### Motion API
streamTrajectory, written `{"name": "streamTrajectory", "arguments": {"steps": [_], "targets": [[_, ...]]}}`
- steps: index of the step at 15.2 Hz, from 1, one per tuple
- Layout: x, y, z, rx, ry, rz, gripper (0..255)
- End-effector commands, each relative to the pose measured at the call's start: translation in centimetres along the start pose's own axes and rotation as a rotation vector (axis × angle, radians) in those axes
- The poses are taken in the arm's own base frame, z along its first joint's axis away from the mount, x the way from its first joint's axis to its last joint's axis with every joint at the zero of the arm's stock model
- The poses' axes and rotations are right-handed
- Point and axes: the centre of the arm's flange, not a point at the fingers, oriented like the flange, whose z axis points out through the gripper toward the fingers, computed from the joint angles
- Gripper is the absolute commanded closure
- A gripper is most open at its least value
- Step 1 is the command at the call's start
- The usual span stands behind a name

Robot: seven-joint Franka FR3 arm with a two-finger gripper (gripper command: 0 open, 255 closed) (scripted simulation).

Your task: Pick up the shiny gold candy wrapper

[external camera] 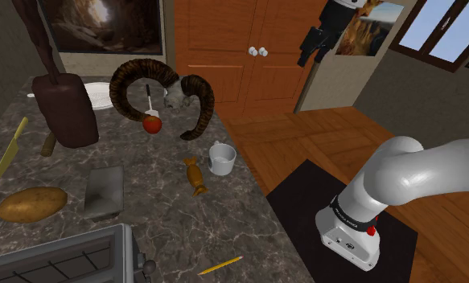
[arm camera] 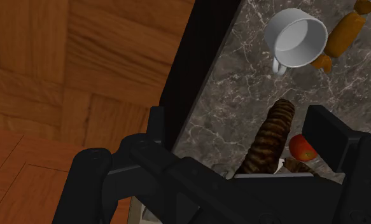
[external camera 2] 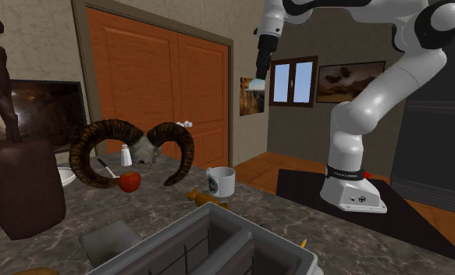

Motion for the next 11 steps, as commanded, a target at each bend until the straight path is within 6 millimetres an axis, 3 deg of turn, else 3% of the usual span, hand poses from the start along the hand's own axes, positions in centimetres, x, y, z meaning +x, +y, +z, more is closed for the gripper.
{"name": "streamTrajectory", "arguments": {"steps": [1,11], "targets": [[0.0,0.0,0.0,0.0,0.0,0.0,0],[1.6,-9.5,9.4,-0.022,-0.047,0.043,0]]}}
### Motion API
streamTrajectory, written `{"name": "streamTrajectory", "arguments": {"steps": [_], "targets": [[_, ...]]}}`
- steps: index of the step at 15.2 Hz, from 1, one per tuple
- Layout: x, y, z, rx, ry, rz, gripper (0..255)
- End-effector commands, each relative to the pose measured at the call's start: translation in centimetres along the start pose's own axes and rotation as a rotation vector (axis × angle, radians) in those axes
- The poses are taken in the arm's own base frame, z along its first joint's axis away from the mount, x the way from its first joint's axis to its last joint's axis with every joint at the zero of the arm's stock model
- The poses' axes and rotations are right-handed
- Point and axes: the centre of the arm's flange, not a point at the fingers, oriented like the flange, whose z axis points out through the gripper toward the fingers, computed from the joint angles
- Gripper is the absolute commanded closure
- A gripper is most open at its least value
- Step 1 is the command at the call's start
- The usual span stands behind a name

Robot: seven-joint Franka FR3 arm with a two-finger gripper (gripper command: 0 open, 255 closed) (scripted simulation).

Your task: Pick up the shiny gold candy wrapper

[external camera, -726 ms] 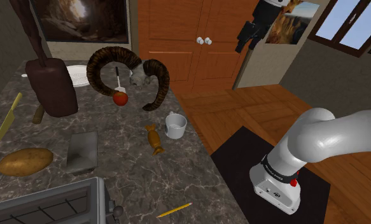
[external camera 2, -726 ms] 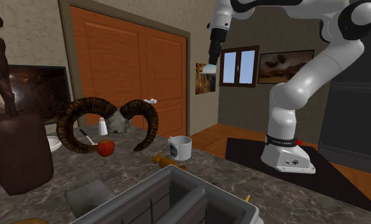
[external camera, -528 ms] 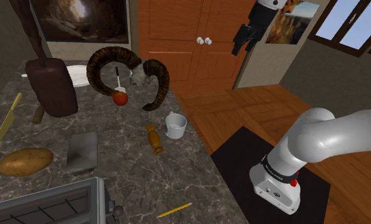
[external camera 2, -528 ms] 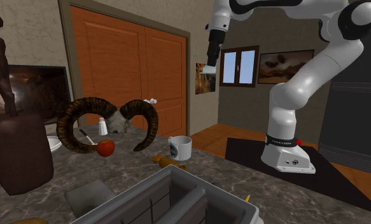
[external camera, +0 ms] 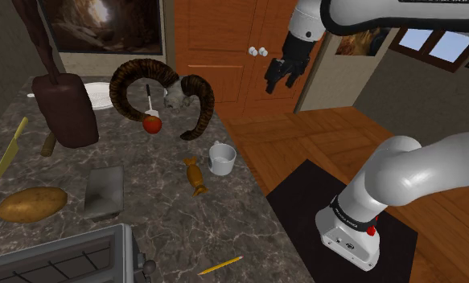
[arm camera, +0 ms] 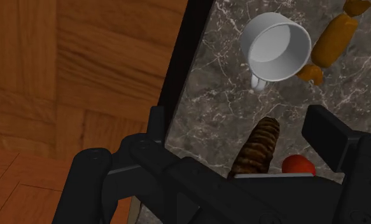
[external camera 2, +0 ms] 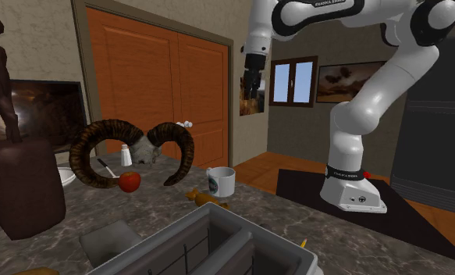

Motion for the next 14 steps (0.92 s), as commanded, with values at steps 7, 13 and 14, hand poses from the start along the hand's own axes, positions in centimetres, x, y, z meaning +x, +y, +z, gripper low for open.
{"name": "streamTrajectory", "arguments": {"steps": [7,13,14], "targets": [[1.2,-7.6,7.8,-0.018,-0.037,0.036,0],[2.2,-13.2,13.5,-0.031,-0.065,0.062,0],[2.3,-14.2,14.5,-0.033,-0.07,0.066,0]]}}
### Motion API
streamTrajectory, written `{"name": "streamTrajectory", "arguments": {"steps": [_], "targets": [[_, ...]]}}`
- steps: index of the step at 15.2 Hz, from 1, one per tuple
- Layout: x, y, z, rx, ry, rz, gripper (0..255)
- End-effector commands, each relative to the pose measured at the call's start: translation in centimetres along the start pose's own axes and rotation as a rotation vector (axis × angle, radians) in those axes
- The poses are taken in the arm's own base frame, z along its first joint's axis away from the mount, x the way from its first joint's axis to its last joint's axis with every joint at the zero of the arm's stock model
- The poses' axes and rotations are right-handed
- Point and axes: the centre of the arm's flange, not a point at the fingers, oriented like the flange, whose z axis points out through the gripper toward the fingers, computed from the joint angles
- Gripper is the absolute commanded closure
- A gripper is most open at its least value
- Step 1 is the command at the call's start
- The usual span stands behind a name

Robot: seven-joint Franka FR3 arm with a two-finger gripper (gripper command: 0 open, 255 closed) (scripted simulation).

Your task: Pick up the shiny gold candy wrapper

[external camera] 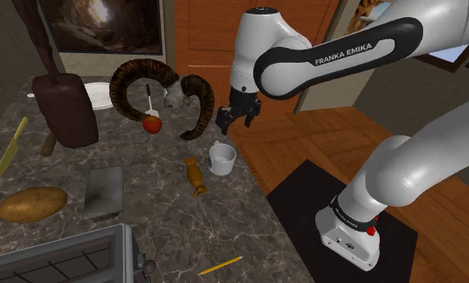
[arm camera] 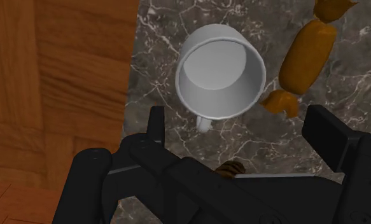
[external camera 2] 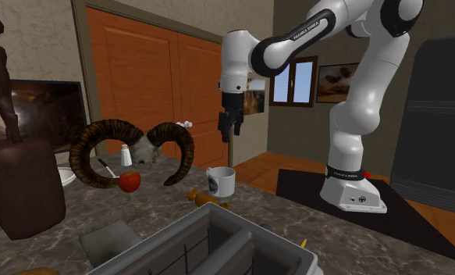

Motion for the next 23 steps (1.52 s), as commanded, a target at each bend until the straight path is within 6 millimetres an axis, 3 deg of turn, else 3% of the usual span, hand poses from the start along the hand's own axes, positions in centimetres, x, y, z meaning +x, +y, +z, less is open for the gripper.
{"name": "streamTrajectory", "arguments": {"steps": [1,14,23], "targets": [[0.5,-1.8,1.9,-0.003,-0.009,0.01,0],[2.6,-14.1,14.3,-0.032,-0.07,0.067,0],[2.3,-14.4,18.4,-0.032,-0.071,0.067,0]]}}
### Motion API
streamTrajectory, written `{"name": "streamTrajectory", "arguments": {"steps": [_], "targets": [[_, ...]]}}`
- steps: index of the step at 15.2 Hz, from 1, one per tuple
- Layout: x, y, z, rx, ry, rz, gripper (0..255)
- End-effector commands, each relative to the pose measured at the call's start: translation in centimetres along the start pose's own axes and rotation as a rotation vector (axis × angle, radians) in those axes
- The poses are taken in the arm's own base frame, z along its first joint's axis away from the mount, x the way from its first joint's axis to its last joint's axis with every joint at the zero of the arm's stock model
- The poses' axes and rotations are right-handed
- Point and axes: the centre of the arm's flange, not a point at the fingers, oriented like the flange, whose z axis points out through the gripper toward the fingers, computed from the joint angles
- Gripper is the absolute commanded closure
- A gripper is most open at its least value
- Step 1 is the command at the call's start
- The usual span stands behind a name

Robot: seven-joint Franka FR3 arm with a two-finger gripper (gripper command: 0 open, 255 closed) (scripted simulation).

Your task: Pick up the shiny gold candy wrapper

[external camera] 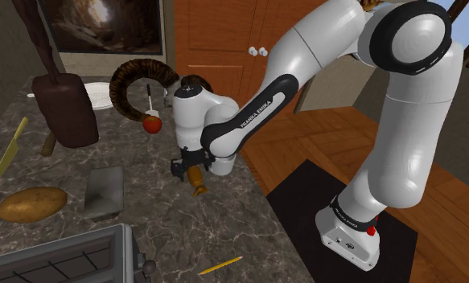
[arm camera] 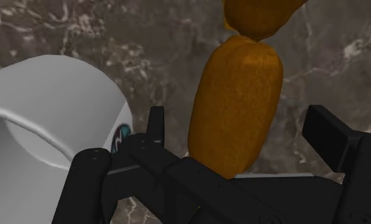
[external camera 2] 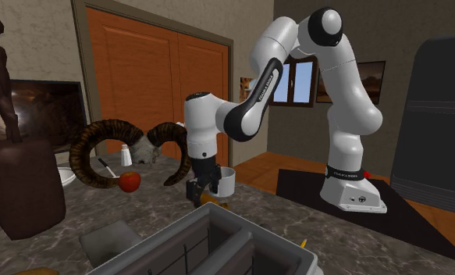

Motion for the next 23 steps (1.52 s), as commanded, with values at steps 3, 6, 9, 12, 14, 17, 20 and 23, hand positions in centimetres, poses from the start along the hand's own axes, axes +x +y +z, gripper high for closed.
{"name": "streamTrajectory", "arguments": {"steps": [3,6,9,12,14,17,20,23], "targets": [[0.0,0.0,0.4,-0.001,-0.001,0.0,255],[0.0,0.1,0.5,-0.001,-0.001,0.0,255],[-0.1,0.4,0.4,0.0,-0.001,0.001,255],[0.0,0.0,-0.1,-0.001,-0.001,0.0,255],[0.0,0.1,-1.1,-0.001,-0.001,0.0,255],[0.0,0.3,-2.7,-0.001,-0.001,0.0,255],[0.0,0.4,-4.3,-0.001,-0.001,0.0,255],[0.0,0.5,-5.8,-0.001,-0.001,0.0,255]]}}
